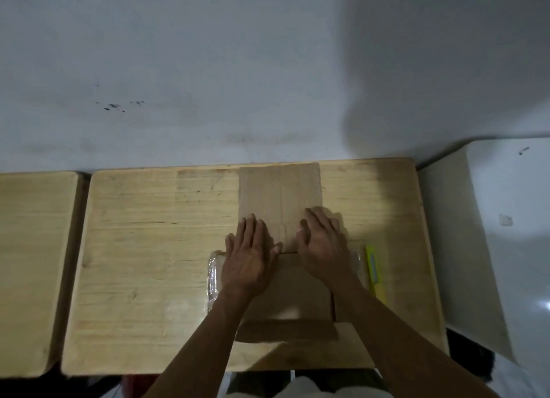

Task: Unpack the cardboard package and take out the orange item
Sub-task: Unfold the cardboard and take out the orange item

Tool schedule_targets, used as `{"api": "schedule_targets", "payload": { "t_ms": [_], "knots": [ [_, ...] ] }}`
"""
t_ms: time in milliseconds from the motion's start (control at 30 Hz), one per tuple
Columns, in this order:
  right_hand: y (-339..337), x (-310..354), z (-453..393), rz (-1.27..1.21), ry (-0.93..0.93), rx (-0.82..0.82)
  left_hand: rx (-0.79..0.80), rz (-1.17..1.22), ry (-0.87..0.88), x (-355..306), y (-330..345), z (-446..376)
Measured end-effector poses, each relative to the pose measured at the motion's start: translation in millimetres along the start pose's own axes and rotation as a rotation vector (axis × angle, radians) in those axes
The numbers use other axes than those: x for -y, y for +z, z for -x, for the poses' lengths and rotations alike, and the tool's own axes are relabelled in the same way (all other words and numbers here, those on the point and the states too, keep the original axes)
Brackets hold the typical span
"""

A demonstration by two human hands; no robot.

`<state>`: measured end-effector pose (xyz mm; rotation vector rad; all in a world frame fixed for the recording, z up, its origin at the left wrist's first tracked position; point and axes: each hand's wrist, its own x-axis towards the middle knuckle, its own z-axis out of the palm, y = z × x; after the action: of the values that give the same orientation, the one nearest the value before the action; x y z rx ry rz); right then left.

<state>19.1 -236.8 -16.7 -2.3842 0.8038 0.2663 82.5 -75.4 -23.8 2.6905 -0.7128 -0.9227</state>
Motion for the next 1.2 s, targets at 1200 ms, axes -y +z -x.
{"api": "schedule_targets", "payload": {
  "t_ms": [1200],
  "knots": [
    [89.6,-37.1,164.9,0.331,-0.085,0.087,-0.043,-0.223,0.009,75.7,75.9,134.0]
  ]
}}
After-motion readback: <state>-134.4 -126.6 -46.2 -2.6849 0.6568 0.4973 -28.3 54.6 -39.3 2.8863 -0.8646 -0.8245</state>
